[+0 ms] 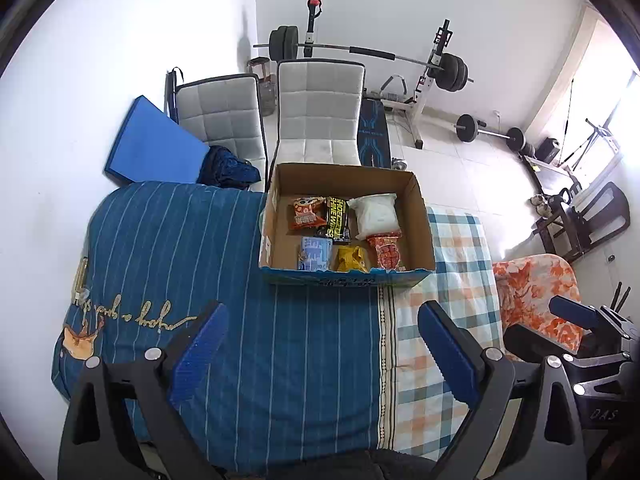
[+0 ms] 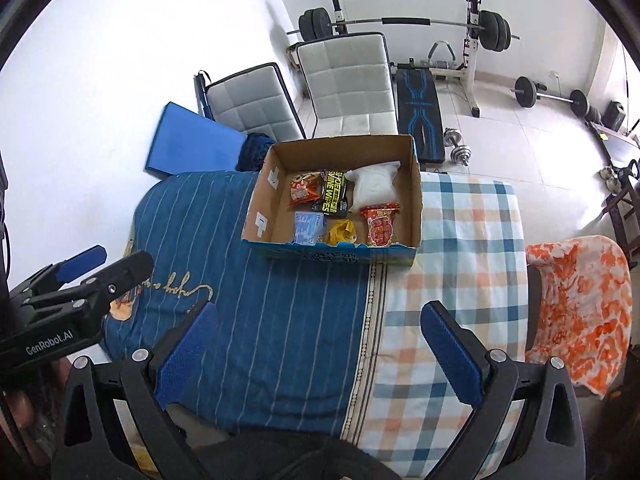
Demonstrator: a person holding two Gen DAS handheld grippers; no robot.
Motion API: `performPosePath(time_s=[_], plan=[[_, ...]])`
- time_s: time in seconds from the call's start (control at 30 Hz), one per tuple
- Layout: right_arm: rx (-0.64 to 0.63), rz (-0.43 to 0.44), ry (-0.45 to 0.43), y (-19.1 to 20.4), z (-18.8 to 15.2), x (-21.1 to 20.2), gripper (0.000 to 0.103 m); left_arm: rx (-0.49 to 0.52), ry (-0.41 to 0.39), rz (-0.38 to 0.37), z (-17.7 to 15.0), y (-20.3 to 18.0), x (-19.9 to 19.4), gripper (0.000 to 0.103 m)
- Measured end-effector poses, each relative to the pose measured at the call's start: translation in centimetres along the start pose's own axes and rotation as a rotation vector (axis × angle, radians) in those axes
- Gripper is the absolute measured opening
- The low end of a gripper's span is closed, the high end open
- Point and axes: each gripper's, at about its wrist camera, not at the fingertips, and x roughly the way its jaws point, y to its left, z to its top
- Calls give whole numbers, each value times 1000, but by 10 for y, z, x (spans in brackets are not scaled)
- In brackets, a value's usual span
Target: Organize soft objects
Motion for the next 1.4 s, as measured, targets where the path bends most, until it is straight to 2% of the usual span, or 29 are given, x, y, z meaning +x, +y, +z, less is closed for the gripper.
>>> performPosePath(time_s=[0.33, 1.13, 1.4], plan=[[-12, -69, -104, 5, 8, -41, 103, -12, -58, 14, 2, 3, -27, 97], [-20, -176, -160, 16, 4, -65, 103, 25, -90, 40, 2, -5, -46, 97], [-23, -180, -165, 19, 2, -66, 103, 29, -95, 40, 1, -6, -47, 97]])
